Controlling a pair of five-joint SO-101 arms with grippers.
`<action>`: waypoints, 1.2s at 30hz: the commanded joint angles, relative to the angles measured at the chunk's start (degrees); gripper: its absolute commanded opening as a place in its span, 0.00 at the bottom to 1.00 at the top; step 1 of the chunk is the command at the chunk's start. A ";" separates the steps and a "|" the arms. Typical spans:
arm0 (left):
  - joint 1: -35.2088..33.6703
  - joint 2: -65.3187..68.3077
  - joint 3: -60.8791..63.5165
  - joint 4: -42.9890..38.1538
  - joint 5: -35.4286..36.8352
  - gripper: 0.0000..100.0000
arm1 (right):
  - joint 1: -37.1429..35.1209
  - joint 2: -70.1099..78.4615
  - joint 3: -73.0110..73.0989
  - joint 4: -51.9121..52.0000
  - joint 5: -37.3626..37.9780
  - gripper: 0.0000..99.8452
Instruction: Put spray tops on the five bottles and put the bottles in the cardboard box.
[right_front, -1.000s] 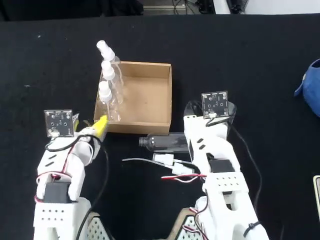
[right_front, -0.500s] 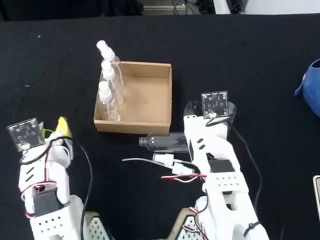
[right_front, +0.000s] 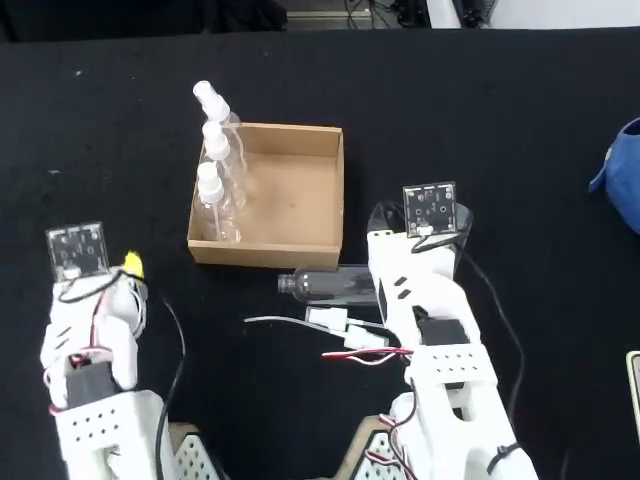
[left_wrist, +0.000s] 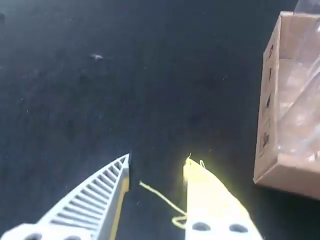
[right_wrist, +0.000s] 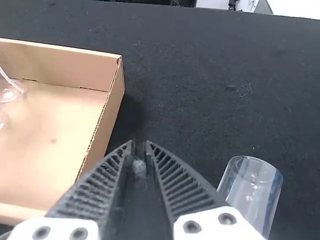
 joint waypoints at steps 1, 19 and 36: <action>3.03 13.71 -12.97 -1.58 -0.44 0.05 | -0.79 -2.07 -0.31 -1.58 0.35 0.01; 8.22 56.18 -31.87 -6.33 18.46 0.05 | -0.79 -2.07 -0.31 -1.58 0.35 0.01; 13.49 56.18 -28.88 -6.86 18.46 0.05 | -0.79 -2.15 -0.31 -1.58 0.26 0.01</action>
